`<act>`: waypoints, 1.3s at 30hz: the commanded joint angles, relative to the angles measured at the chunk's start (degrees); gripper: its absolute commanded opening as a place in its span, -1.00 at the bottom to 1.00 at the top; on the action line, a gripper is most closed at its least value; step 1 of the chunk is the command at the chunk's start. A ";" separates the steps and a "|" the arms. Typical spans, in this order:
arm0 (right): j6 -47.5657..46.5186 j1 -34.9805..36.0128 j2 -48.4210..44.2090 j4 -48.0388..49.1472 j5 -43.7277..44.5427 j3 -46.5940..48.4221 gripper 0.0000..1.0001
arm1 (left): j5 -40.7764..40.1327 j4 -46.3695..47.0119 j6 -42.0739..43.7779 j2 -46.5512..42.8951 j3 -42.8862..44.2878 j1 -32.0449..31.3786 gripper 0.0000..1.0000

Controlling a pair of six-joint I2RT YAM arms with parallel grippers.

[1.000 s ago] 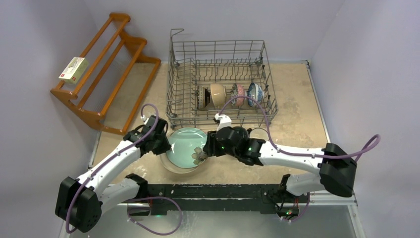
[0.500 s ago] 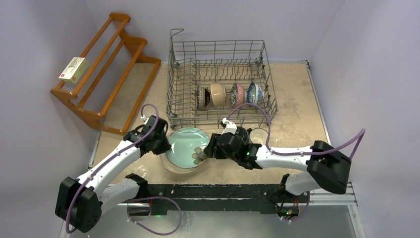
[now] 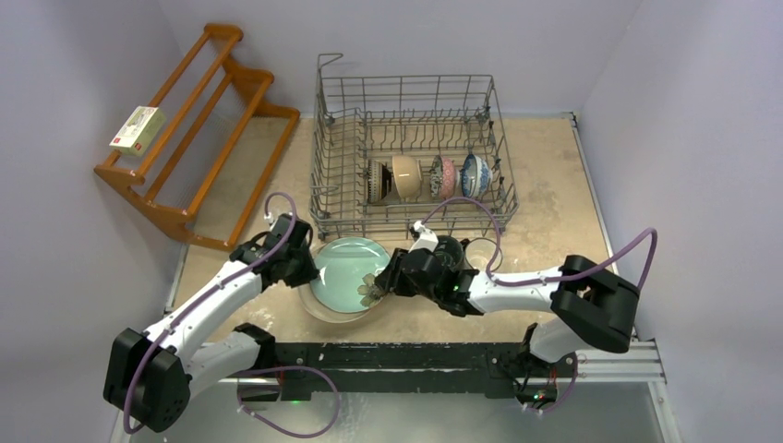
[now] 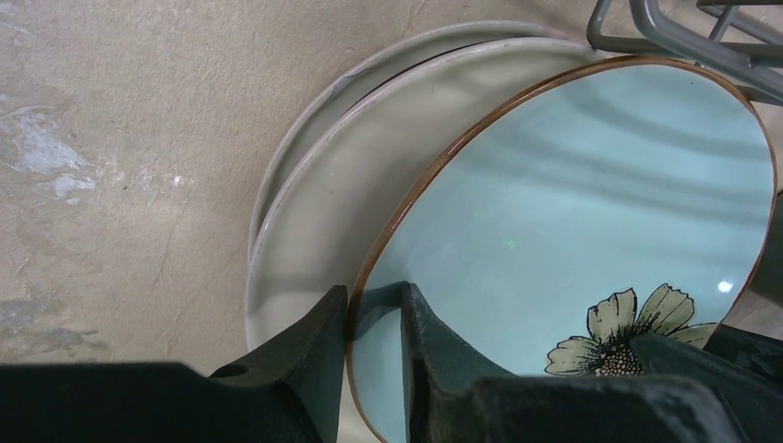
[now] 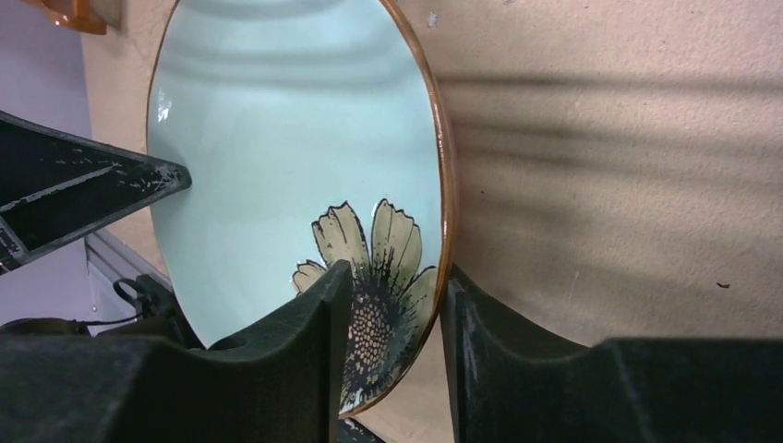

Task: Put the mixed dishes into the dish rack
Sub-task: Pick up the plate at the center of the board.

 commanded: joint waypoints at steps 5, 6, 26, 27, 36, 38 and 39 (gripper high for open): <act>1.65 -0.07 -0.69 4.77 0.43 -1.31 -0.48 | 3.34 3.86 1.92 1.73 -1.09 -0.14 -0.84; 1.68 -0.05 -1.20 4.61 0.62 -1.44 -0.56 | 3.75 4.11 2.15 1.64 -1.09 -0.19 -0.84; -3.09 -0.11 -19.60 10.83 0.56 -8.51 -1.00 | 8.56 5.83 4.77 -1.73 0.98 -0.13 -0.71; -3.35 -0.06 -20.41 10.36 0.52 -8.51 -1.00 | 7.92 5.39 4.71 -2.14 1.57 -0.13 -0.62; -4.93 -0.05 -28.71 3.73 1.31 -7.88 -1.00 | 3.39 1.31 7.43 -3.05 7.80 -0.13 -0.07; -5.09 -0.07 -30.94 1.44 1.88 -7.29 -1.00 | 3.52 1.04 8.63 -3.22 8.61 -0.13 0.07; -5.28 -0.10 -31.74 0.39 1.96 -6.84 -1.00 | 4.10 1.02 9.37 -3.38 9.14 -0.13 0.12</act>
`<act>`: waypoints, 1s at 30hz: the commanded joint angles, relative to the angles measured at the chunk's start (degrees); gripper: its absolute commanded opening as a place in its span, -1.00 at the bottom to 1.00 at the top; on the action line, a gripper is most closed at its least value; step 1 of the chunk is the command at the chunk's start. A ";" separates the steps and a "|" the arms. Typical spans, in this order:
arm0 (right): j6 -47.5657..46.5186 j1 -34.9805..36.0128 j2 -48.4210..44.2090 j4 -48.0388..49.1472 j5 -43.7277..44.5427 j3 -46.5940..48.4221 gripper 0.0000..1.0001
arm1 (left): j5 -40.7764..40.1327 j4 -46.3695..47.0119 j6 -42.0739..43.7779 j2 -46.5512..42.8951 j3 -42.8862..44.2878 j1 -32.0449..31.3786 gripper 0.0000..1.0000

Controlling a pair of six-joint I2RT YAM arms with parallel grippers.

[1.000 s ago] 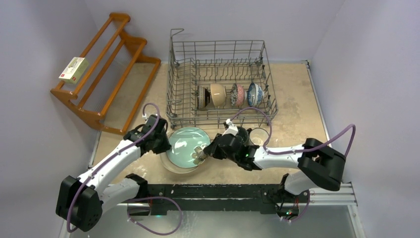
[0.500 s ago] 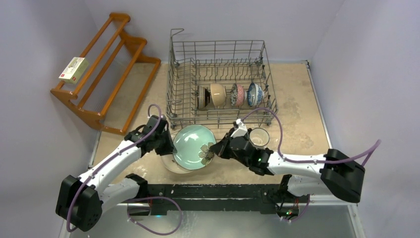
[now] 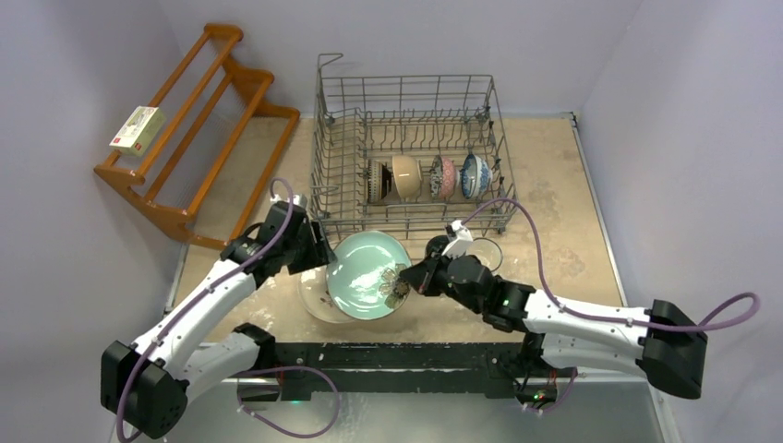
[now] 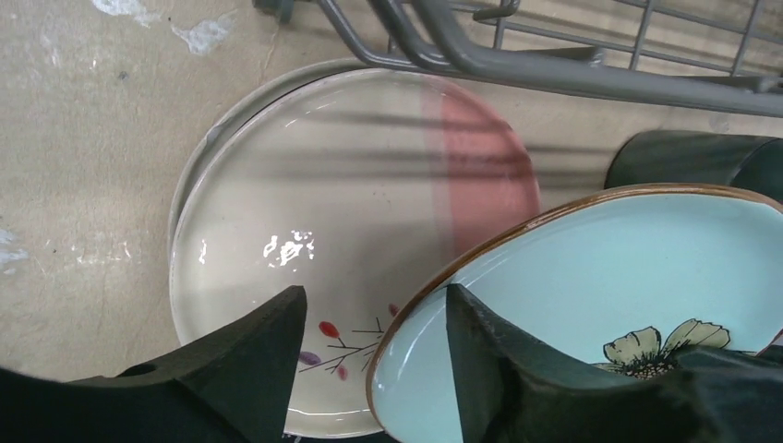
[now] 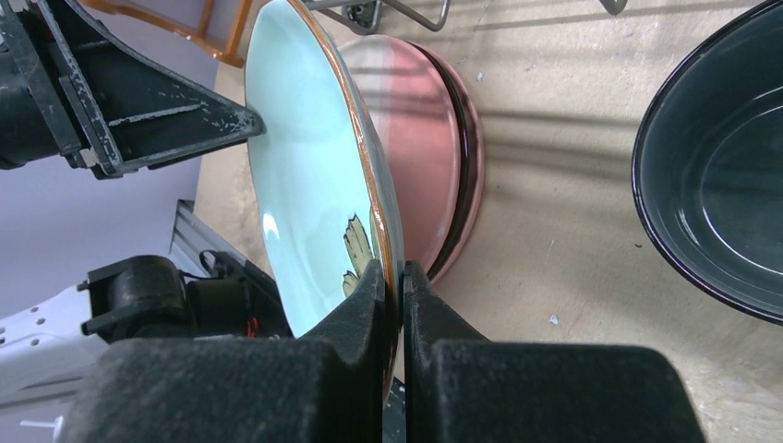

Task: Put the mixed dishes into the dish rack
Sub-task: Pick up the plate at the center of the board.

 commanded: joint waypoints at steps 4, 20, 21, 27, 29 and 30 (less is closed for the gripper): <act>-0.89 0.22 -8.15 -1.20 0.44 5.13 -1.00 | 3.52 0.60 7.09 -3.22 4.04 0.03 0.29; -4.77 0.15 -22.28 -13.22 -0.49 8.29 -1.00 | 25.95 3.41 14.73 -8.74 3.08 0.03 0.46; -4.88 0.12 -23.11 -13.24 -0.87 8.37 -1.00 | 28.18 4.51 14.39 -9.01 2.59 0.03 0.46; -5.06 0.13 -27.31 -14.17 -2.14 9.22 -1.00 | 38.54 10.57 11.92 -9.42 0.38 0.03 0.42; -4.90 0.14 -28.03 -14.57 -2.08 9.69 -1.00 | 42.11 12.94 10.88 -9.43 -0.65 0.03 0.39; -4.83 0.14 -28.26 -14.68 -2.11 9.89 -1.00 | 43.58 14.11 10.19 -9.44 -1.17 0.03 0.38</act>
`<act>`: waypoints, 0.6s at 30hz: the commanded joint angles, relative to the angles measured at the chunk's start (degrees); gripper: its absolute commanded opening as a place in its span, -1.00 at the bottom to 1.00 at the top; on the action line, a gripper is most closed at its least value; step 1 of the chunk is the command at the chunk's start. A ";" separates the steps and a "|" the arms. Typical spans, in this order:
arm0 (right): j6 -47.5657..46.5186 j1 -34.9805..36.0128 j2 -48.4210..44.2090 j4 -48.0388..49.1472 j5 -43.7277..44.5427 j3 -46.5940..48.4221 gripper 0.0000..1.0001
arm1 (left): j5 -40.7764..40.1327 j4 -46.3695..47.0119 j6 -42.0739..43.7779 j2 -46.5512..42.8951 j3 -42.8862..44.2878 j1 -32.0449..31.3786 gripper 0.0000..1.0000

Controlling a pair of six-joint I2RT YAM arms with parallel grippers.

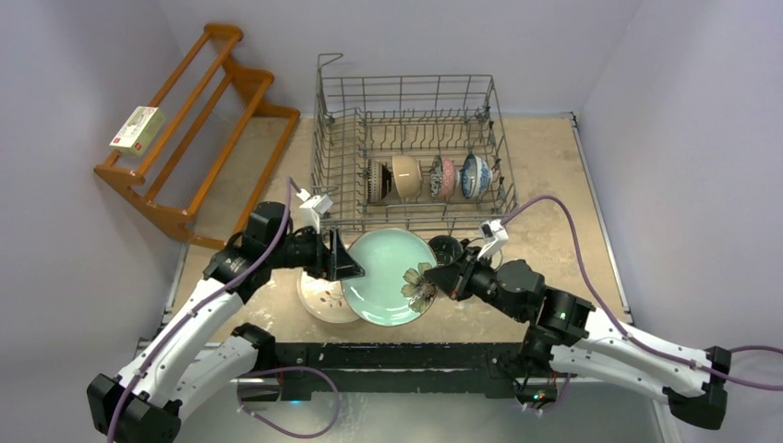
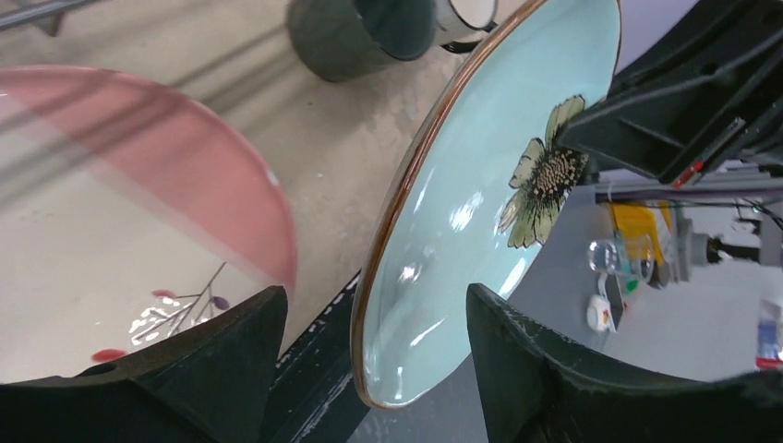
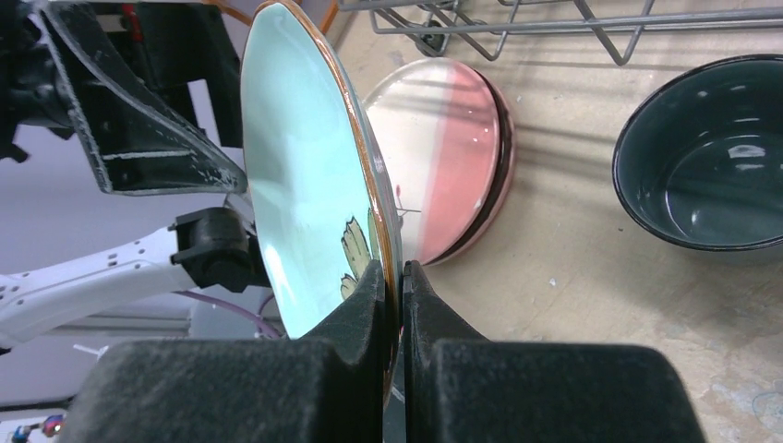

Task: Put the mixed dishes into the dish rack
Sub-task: Pick up the plate at the center of the board.

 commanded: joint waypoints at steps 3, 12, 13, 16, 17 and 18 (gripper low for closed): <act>1.53 0.12 -3.43 7.86 -0.79 6.22 -1.00 | 11.79 8.84 -3.52 -0.74 -2.98 0.04 0.31; 1.87 0.08 -3.54 8.33 -1.48 7.66 -1.00 | 17.06 18.12 -9.84 -1.80 -6.36 0.03 -0.12; 1.94 0.12 -3.44 8.77 -1.51 7.63 -1.00 | 17.31 18.73 -10.00 -1.76 -6.60 0.03 -0.16; 2.01 0.12 -2.65 10.29 -1.79 7.58 -1.00 | 17.88 20.25 -10.65 -1.46 -7.26 0.03 -0.31; 2.05 0.12 -2.25 10.71 -2.13 7.66 -1.00 | 18.16 21.10 -11.12 -1.45 -7.52 0.03 -0.37; 2.11 0.12 -1.87 10.90 -2.31 7.78 -1.00 | 18.29 21.80 -11.50 -1.50 -7.72 0.03 -0.45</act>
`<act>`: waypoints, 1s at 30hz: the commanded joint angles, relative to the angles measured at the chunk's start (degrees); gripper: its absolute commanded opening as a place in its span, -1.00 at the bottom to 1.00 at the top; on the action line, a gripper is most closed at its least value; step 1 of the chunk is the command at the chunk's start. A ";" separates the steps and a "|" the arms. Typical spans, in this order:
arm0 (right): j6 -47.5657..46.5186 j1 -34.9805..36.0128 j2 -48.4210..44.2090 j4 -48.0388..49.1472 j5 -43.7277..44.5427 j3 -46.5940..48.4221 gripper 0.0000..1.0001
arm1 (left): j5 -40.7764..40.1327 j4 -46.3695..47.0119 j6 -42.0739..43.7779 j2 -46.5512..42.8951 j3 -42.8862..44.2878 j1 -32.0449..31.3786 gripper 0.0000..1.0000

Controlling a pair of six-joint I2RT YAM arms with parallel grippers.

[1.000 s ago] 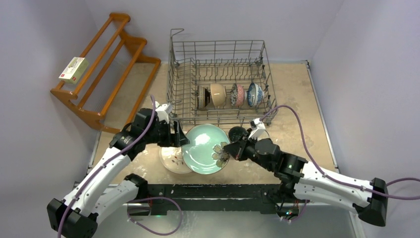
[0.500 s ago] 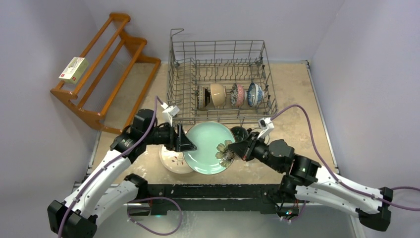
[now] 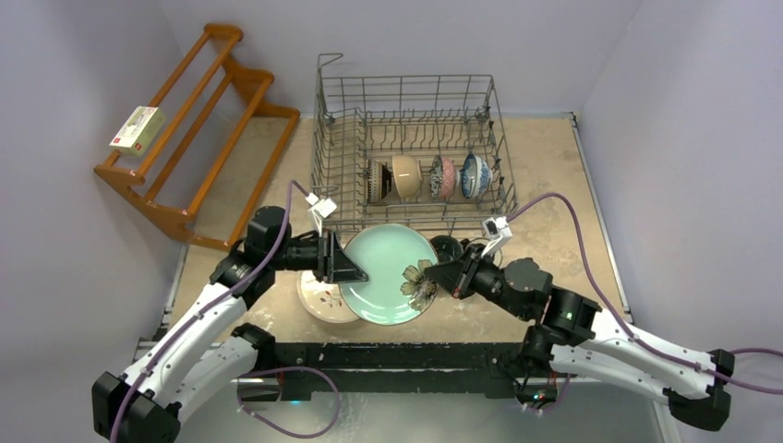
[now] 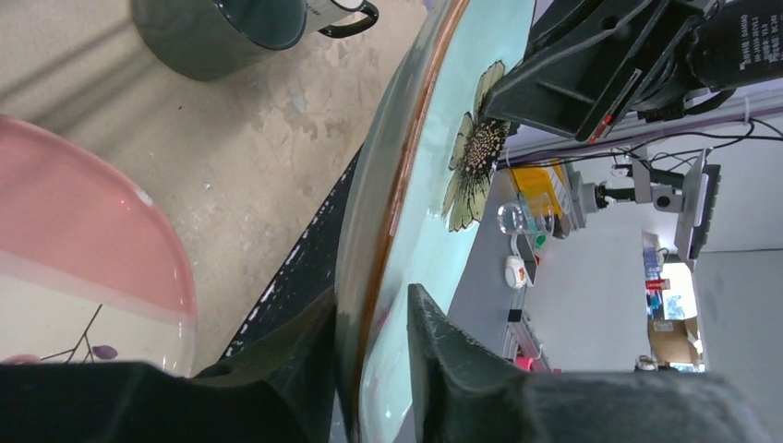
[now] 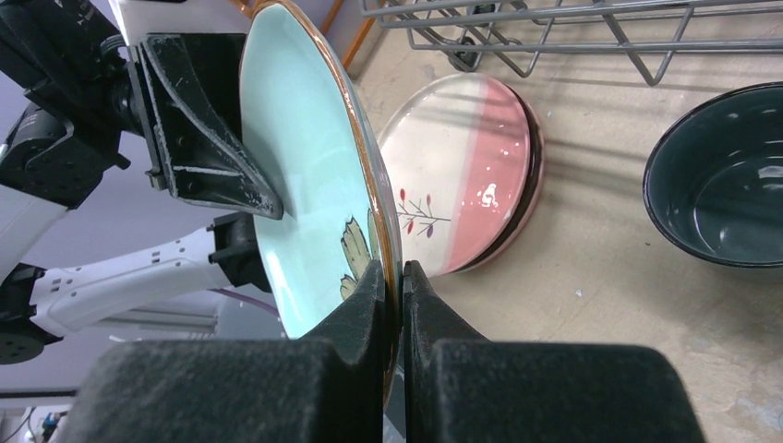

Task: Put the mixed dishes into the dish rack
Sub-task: Pick up the plate at the center of the board.

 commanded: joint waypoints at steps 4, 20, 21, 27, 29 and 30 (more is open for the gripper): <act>2.32 0.12 1.03 12.21 -1.51 5.08 -1.00 | 2.98 8.49 -3.76 -1.09 -1.27 0.03 -0.96; 1.13 0.08 3.00 9.80 -1.72 6.40 -0.57 | 2.93 17.26 -5.95 -5.60 0.21 0.03 -1.00; 0.93 0.12 3.24 9.80 -2.08 6.46 -0.40 | 2.53 16.68 -5.37 -5.43 0.97 0.03 -1.00; 0.00 0.08 6.13 10.89 -5.43 6.64 0.23 | 1.08 17.72 -5.51 -5.71 2.87 0.03 -1.00; -0.20 0.12 6.69 11.37 -6.29 6.55 0.25 | 0.19 18.02 -5.60 -6.11 3.45 0.04 -1.00; -0.37 0.12 6.84 11.75 -6.71 6.41 0.25 | -0.13 18.32 -5.55 -6.29 3.72 0.03 -1.00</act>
